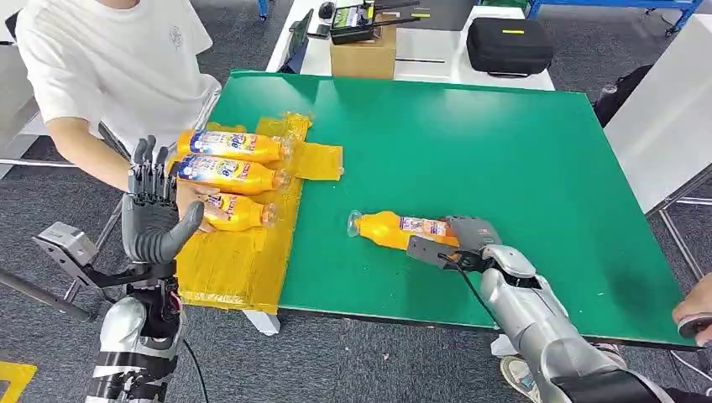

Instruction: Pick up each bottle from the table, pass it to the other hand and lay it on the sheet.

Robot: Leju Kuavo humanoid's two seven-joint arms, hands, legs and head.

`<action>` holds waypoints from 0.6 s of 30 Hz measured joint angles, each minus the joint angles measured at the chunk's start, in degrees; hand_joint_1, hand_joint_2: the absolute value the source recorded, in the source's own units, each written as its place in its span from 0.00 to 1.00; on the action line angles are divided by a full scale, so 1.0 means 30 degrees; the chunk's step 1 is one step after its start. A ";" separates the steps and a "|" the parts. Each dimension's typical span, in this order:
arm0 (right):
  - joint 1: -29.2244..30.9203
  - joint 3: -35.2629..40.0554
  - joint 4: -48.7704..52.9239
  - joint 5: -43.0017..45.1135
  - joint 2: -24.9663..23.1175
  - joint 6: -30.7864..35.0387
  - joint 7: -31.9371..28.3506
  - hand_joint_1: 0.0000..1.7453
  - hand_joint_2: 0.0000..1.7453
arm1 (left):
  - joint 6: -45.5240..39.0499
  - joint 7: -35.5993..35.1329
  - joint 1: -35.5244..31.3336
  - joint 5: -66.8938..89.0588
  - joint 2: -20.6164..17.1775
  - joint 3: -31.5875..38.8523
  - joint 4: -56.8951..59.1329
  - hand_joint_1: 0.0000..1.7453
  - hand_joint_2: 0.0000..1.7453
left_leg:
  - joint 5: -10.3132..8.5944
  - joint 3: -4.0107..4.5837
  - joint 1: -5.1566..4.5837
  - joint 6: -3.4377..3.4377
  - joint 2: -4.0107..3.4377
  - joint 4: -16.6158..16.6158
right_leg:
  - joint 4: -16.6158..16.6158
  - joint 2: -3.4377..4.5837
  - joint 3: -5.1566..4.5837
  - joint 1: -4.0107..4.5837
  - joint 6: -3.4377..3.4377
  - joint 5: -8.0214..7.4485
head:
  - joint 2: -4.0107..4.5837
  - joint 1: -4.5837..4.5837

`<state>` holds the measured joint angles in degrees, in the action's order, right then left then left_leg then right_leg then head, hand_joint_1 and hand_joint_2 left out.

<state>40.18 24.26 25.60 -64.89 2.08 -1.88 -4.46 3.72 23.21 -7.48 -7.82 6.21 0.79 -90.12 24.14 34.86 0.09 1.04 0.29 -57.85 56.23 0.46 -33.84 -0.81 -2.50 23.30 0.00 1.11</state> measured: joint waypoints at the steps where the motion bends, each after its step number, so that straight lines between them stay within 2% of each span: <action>1: 0.0056 0.0029 -0.0080 0.0036 0.0007 -0.0036 0.0000 1.00 1.00 | 0.0000 0.0000 0.0003 0.0000 -0.0014 -0.0001 0.0022 0.00 1.00 | 0.0001 0.0001 0.0000 0.0000 0.0000 0.0000 | 0.0000 0.0000 -0.0001 0.0000 0.0000 0.0000 | 0.0001 0.0000; 11: 0.0366 0.0379 -0.0533 0.0429 0.0036 -0.0393 -0.0064 1.00 1.00 | 0.0080 0.0000 0.0059 0.0291 -0.0182 -0.0022 0.0321 0.00 1.00 | 0.0002 -0.0009 0.0001 -0.0002 0.0001 0.0000 | -0.0002 0.0000 0.0007 0.0002 0.0000 0.0001 | 0.0000 -0.0007; 16: -0.0484 0.0029 -0.0336 0.3111 0.0241 0.0649 -0.3576 1.00 1.00 | 0.0656 0.0007 0.0434 0.0299 -0.0306 -0.0015 0.0321 0.00 1.00 | 0.0018 -0.0028 0.0002 -0.0004 -0.0014 0.0000 | -0.0008 0.0018 0.0027 0.0004 0.0000 0.0002 | 0.0007 0.0007; 18: -0.0696 -0.0131 -0.0212 0.3286 0.0248 0.0722 -0.3774 1.00 1.00 | 0.0692 0.0007 0.0484 0.0299 -0.0306 -0.0015 0.0321 0.00 1.00 | 0.0030 -0.0052 0.0002 -0.0009 -0.0028 0.0000 | -0.0015 0.0046 0.0029 0.0005 0.0000 0.0002 | 0.0007 -0.0001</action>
<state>38.09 23.87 24.96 -55.04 2.82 0.28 -15.78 5.79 23.23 -6.03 -6.93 5.29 0.74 -89.15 24.23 34.71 0.10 1.01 0.20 -57.85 56.18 0.60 -33.75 -0.80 -2.50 23.31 0.02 1.11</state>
